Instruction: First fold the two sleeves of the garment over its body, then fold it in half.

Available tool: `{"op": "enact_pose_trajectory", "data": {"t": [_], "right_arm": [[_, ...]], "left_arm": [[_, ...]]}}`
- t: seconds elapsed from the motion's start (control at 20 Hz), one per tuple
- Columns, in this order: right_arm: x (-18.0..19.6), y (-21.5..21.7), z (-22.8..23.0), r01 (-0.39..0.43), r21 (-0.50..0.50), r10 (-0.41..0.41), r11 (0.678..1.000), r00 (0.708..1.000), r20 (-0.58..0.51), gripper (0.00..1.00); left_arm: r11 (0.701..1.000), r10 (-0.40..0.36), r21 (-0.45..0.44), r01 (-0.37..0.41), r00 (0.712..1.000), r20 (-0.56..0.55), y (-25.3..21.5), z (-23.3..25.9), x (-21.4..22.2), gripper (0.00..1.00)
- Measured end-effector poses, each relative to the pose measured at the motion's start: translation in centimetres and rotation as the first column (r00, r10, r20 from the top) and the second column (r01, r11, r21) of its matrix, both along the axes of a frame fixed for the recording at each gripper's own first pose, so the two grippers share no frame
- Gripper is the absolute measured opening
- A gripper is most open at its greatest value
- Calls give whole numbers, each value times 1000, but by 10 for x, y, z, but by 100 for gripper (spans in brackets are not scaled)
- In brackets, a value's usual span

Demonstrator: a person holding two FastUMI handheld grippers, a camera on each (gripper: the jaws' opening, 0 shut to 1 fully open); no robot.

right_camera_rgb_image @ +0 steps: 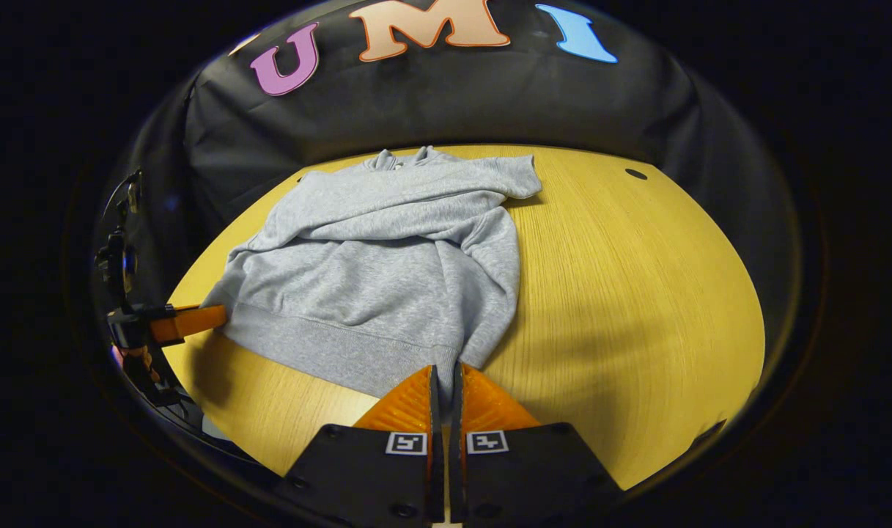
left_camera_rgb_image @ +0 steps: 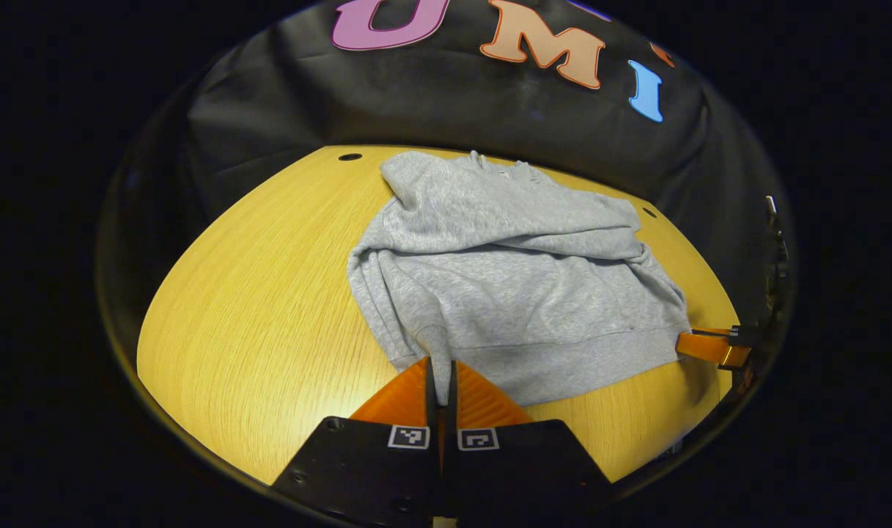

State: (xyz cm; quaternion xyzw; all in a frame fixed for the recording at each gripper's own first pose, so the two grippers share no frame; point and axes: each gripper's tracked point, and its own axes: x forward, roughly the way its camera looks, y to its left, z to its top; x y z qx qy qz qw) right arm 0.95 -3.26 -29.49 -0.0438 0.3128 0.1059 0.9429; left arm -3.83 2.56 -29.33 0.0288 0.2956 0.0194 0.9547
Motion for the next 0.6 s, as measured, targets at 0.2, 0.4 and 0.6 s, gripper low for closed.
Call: {"op": "enact_pose_trajectory", "data": {"t": [0.2,0.4,0.6], "right_arm": [[4,6,26,22,75,-25,997,999,34,5],[14,16,50,7,95,-14,995,997,76,4],[28,24,72,3,110,-16,994,993,115,5]], "left_arm": [[999,18,-32,-18,1000,-14,-2,8,3,0],[999,17,-33,-16,999,30,-4,32,17,0],[998,21,-64,-15,995,95,-6,63,34,0]]}}
